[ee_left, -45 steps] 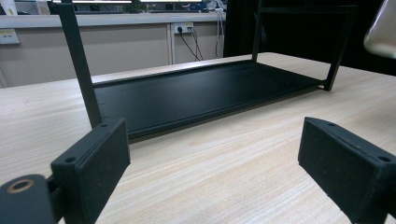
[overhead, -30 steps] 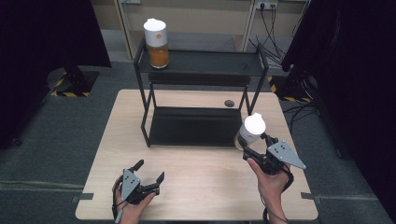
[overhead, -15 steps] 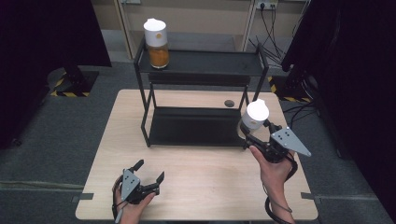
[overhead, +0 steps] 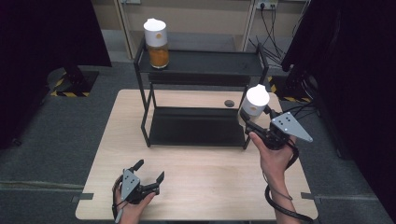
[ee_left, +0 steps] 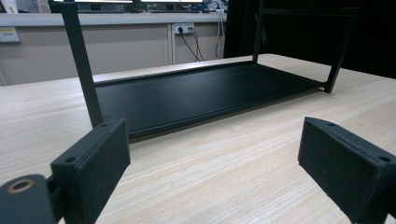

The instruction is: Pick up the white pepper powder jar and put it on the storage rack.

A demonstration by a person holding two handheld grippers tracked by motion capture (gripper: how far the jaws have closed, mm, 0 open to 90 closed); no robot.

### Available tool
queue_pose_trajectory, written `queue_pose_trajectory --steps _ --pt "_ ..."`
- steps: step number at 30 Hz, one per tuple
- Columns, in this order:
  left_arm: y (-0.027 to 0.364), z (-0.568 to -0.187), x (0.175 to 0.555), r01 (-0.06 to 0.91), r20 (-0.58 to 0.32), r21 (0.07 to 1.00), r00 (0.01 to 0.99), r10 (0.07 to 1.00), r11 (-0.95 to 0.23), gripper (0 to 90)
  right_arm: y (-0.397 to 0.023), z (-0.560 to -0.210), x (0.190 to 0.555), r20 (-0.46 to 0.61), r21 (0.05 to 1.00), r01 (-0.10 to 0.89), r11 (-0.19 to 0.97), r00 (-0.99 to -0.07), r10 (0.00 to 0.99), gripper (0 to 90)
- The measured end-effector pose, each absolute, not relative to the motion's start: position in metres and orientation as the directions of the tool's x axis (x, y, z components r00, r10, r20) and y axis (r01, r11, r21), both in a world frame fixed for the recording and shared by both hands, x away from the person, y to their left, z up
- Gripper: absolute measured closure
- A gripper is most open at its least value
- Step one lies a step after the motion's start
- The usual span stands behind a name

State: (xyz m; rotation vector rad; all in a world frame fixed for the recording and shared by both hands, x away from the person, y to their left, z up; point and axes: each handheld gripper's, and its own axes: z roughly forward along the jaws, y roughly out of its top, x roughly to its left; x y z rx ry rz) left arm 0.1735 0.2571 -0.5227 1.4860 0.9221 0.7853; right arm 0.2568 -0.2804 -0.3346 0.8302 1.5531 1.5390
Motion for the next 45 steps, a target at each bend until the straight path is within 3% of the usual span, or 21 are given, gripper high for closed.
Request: queue_pose_trajectory --steps 45 --pt "0.258 -0.522 0.175 0.118 -0.031 0.993 0.468 0.883 -0.028 8.4 -0.266 -0.268 0.288 -0.080 0.993 -0.109 0.034 -0.453 0.888 31.0"
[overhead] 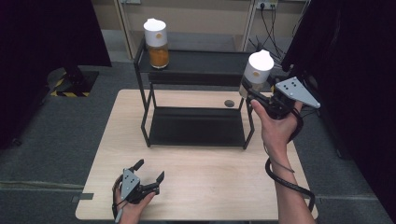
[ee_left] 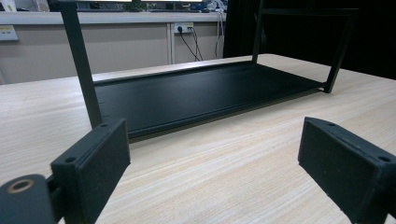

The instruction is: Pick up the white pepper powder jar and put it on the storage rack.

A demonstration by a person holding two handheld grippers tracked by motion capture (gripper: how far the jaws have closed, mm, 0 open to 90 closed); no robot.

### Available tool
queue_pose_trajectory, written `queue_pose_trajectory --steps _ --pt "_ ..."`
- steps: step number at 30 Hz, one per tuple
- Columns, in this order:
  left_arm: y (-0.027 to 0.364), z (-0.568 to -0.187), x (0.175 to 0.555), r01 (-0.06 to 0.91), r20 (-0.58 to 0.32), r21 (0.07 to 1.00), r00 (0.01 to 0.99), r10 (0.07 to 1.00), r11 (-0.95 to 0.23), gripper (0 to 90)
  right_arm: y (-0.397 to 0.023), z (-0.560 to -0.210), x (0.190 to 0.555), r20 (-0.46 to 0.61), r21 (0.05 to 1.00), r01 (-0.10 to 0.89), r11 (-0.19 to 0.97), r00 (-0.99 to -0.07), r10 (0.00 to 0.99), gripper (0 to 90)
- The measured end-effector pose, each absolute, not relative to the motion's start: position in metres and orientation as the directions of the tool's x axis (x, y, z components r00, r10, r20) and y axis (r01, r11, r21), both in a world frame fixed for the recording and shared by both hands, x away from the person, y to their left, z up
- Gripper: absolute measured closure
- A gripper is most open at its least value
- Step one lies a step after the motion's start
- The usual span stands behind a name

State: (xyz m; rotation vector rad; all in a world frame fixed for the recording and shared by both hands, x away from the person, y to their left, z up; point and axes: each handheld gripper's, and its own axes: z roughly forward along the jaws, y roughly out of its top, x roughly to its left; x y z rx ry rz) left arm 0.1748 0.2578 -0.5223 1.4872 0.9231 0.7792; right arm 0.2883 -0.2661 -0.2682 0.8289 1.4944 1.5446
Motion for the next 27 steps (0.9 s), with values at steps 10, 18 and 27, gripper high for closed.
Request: queue_pose_trajectory --steps 10,18,27 --pt "0.258 -0.522 0.175 0.118 -0.031 0.993 0.469 0.882 -0.028 8.4 -0.263 -0.259 0.296 -0.077 0.994 -0.106 0.033 -0.447 0.891 31.0" --pt "0.258 -0.522 0.175 0.119 -0.031 0.993 0.470 0.882 -0.028 8.4 -0.262 -0.253 0.303 -0.073 0.994 -0.104 0.030 -0.439 0.895 31.0" --pt "0.258 -0.522 0.176 0.117 -0.030 0.993 0.471 0.881 -0.029 8.4 -0.263 -0.245 0.311 -0.072 0.995 -0.097 0.034 -0.429 0.901 31.0"
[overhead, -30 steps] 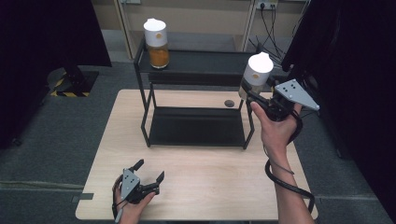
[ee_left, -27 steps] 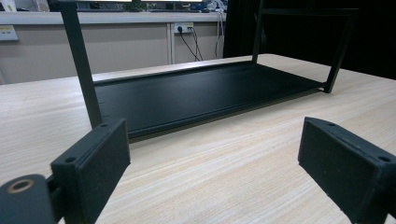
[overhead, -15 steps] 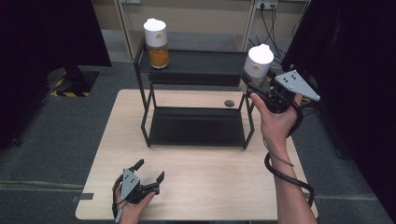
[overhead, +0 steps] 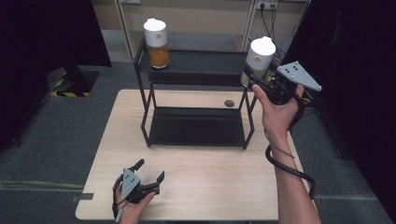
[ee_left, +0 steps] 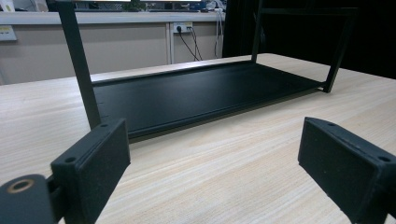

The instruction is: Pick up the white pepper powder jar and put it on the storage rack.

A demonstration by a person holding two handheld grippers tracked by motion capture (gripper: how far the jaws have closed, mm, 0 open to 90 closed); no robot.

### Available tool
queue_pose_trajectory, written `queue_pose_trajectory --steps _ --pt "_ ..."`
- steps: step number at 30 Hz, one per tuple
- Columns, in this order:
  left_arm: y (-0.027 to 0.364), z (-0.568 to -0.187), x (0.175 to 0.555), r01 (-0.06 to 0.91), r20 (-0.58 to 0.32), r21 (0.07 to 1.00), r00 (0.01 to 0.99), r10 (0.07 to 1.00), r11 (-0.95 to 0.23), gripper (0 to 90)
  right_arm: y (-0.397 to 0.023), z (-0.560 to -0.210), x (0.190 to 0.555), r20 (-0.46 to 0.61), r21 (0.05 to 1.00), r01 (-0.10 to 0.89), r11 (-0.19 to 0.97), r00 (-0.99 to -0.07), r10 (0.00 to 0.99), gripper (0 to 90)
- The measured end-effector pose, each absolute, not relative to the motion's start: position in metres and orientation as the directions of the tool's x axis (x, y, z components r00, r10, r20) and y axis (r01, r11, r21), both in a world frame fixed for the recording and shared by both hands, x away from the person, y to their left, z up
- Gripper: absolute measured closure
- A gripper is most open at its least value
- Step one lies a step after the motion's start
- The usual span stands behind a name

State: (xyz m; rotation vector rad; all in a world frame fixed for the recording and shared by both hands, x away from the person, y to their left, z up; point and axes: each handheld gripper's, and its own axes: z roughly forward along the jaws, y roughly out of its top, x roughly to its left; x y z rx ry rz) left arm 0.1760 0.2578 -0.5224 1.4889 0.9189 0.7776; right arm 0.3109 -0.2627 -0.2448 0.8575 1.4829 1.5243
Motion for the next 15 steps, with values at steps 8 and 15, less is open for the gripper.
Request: queue_pose_trajectory --steps 8,15 --pt "0.258 -0.522 0.176 0.118 -0.030 0.993 0.470 0.882 -0.029 8.4 -0.263 -0.237 0.322 -0.060 0.996 -0.086 0.026 -0.418 0.906 31.0" --pt "0.258 -0.522 0.176 0.117 -0.030 0.993 0.471 0.882 -0.029 8.4 -0.262 -0.229 0.330 -0.053 0.996 -0.084 0.020 -0.413 0.909 31.0"
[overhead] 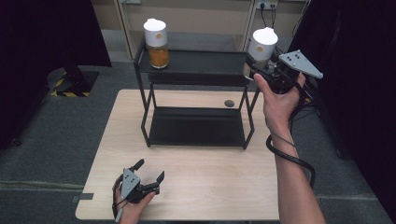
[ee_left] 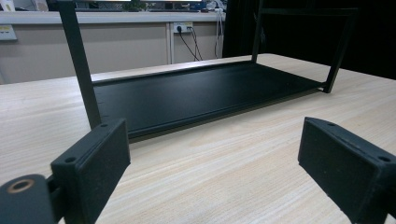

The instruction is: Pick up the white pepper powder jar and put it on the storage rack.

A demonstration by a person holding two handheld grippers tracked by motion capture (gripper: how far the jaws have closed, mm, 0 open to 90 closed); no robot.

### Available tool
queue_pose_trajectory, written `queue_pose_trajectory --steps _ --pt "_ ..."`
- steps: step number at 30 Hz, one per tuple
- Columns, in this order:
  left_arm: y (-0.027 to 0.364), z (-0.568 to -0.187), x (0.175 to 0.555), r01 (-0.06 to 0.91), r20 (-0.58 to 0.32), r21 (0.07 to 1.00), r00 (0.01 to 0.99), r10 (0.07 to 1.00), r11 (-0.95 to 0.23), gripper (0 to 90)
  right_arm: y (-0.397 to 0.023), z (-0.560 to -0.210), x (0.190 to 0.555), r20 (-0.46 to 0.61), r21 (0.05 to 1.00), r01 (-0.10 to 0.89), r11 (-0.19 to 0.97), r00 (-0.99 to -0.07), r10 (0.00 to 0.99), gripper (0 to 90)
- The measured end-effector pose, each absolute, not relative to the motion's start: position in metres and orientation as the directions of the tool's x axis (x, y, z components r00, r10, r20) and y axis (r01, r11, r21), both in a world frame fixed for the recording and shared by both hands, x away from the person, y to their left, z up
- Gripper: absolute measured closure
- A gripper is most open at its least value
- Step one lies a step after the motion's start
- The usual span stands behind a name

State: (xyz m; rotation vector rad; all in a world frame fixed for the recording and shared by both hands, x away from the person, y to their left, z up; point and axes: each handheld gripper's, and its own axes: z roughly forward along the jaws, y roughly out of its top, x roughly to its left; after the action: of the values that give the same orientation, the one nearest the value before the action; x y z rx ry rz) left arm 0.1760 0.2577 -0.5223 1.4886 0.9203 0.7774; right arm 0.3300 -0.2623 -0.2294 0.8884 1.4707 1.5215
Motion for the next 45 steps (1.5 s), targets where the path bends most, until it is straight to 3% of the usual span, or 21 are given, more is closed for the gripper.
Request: queue_pose_trajectory --steps 45 --pt "0.258 -0.522 0.176 0.117 -0.029 0.993 0.470 0.882 -0.029 8.4 -0.256 -0.223 0.377 0.012 1.000 -0.011 -0.017 -0.365 0.931 30.9"
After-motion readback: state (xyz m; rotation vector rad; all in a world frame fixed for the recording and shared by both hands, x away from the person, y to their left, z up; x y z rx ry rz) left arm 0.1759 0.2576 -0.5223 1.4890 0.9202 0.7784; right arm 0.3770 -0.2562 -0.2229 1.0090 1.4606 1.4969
